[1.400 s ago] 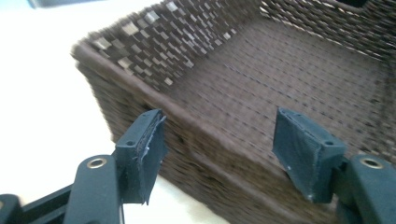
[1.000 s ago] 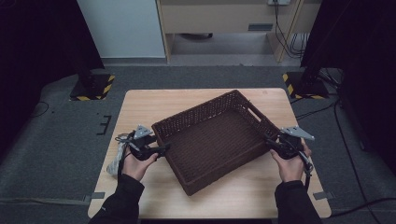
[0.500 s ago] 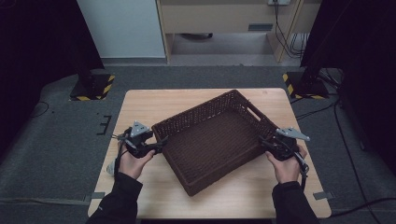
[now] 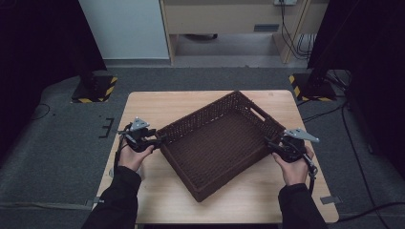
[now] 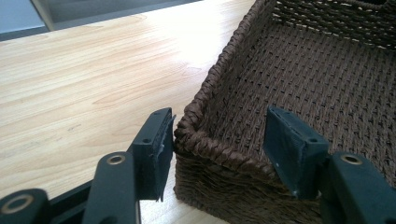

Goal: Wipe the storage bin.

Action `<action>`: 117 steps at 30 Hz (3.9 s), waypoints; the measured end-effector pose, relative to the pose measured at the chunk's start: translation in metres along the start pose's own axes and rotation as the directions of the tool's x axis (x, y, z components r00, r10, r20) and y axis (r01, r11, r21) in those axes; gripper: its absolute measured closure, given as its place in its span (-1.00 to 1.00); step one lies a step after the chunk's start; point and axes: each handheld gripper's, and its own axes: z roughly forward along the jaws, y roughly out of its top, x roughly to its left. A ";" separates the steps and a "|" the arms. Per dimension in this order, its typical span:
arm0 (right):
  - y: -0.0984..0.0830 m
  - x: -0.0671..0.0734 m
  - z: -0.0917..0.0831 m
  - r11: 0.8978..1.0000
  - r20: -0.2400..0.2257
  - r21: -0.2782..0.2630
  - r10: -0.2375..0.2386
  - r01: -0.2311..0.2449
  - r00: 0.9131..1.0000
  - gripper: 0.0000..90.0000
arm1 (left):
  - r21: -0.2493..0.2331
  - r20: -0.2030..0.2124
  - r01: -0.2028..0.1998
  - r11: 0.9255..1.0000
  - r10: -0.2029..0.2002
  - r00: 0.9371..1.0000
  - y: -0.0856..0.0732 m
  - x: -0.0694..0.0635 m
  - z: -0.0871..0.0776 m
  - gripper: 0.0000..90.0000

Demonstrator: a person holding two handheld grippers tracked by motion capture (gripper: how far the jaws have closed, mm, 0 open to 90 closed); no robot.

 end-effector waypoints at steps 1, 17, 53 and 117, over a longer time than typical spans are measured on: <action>0.000 0.000 0.000 1.000 0.000 0.000 0.000 0.000 1.000 -0.07 | 0.000 0.000 0.000 1.000 0.000 1.000 0.000 0.000 0.000 -0.05; -0.001 0.012 0.016 0.999 0.016 0.001 -0.053 0.053 0.998 0.08 | 0.024 0.069 0.000 1.000 -0.001 0.998 -0.005 -0.005 -0.002 0.33; -0.007 0.040 0.010 0.997 -0.094 0.019 -0.074 0.076 0.993 0.12 | 0.031 0.077 -0.039 0.999 0.037 0.996 -0.033 -0.046 -0.023 0.59; -0.009 0.050 0.035 0.987 -0.205 0.033 -0.146 0.156 0.968 0.25 | 0.022 0.067 -0.023 0.999 0.022 0.998 -0.025 -0.060 -0.003 0.18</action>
